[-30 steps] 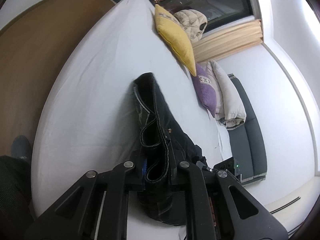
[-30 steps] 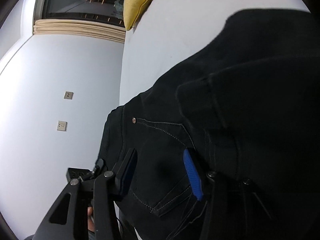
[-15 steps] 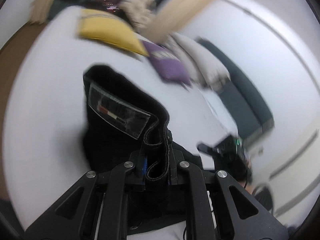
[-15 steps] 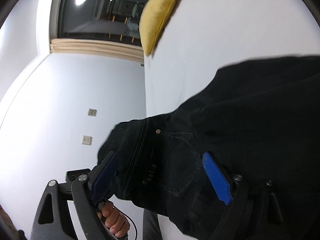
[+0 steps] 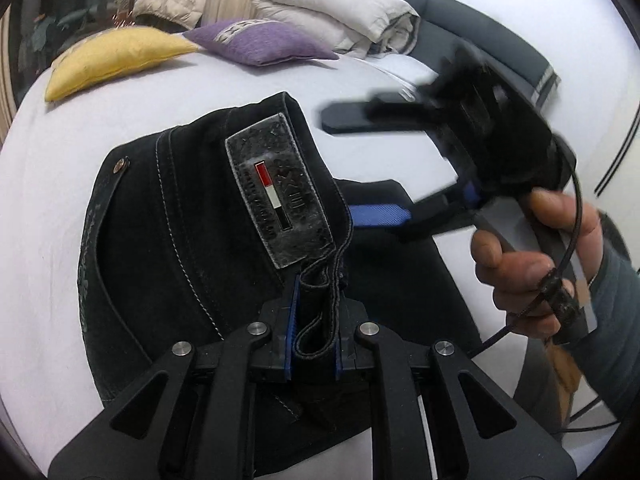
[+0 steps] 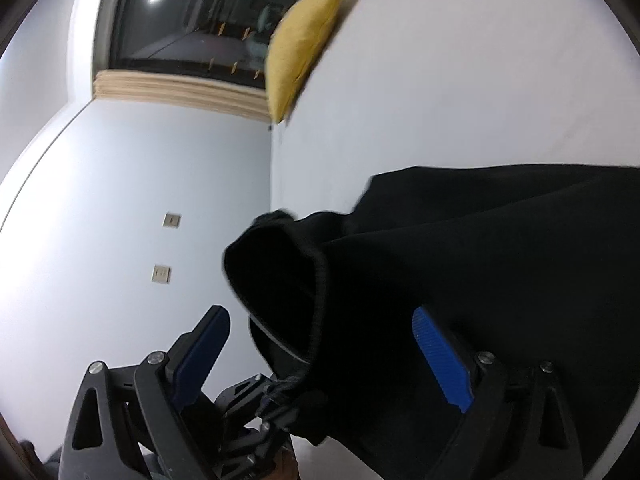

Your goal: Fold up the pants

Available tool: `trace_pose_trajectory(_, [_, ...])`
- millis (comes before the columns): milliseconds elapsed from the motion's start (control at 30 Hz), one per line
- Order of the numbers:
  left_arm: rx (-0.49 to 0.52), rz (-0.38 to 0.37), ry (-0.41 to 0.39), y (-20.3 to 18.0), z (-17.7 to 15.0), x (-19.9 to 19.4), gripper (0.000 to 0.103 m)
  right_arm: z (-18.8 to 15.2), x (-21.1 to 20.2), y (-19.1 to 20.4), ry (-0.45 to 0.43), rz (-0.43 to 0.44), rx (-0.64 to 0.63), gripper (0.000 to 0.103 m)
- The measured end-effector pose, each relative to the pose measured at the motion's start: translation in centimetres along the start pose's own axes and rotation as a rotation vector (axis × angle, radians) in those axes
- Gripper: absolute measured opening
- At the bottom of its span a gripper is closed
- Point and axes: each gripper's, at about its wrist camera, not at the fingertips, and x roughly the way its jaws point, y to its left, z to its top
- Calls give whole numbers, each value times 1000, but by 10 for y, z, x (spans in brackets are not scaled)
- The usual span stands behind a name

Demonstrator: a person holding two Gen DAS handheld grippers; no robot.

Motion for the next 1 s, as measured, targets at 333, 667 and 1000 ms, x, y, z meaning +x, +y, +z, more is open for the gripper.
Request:
trace_pose_trajectory(333, [238, 38, -21, -59, -9, -3, 11, 9, 14, 19, 77, -188, -149, 26])
trace_pose_trajectory(667, [345, -55, 20, -124, 1, 40, 12, -1, -52, -20, -4, -234, -113, 18])
trace_pose_trajectory(1000, [376, -56, 138, -121, -1, 107, 18, 7, -61, -85, -4, -215, 33, 29])
